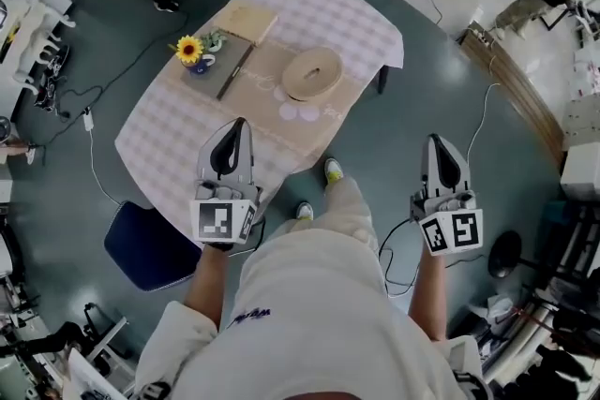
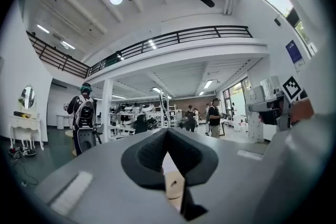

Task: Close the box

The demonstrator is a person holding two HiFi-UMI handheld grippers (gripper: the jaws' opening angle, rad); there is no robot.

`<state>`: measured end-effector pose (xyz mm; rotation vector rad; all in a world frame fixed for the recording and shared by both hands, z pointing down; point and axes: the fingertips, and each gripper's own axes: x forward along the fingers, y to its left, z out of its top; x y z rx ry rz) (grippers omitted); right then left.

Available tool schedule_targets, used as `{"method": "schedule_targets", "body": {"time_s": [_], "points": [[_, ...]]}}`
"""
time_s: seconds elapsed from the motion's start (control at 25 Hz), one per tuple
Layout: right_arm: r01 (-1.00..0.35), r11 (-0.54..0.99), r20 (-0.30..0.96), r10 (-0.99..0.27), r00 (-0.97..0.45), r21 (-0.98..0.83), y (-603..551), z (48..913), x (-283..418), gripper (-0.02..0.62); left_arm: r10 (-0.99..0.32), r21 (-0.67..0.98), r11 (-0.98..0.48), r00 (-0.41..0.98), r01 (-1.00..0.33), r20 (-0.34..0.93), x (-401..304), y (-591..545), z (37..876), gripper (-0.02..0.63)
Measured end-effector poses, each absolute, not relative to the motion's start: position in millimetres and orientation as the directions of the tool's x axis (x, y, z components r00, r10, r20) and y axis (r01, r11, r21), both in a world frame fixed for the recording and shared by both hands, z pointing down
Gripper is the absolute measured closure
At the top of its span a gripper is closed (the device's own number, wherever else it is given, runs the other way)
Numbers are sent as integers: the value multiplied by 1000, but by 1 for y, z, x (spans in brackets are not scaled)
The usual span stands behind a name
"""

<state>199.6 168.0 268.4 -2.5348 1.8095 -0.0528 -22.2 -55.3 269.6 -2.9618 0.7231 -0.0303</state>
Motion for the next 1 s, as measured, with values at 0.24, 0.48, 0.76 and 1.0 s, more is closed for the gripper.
{"method": "schedule_targets", "body": {"time_s": [0.24,0.48,0.76,1.0], "points": [[-936,-351,20,-936,351,-32,189,269,189,592,-419,-144,-899,908,-413,13,-20,-24,268,604],[-932,-362,14,-932,362,-7,205,261,185,592,-417,-155,-900,909,-408,23,-32,-13,267,604],[-914,-404,55,-914,402,-30,212,269,182,592,-345,-49,-938,930,-342,123,-22,4,275,604],[-918,-396,75,-916,394,-14,207,272,173,592,-314,-133,-946,941,-297,129,-19,18,275,604]]}}
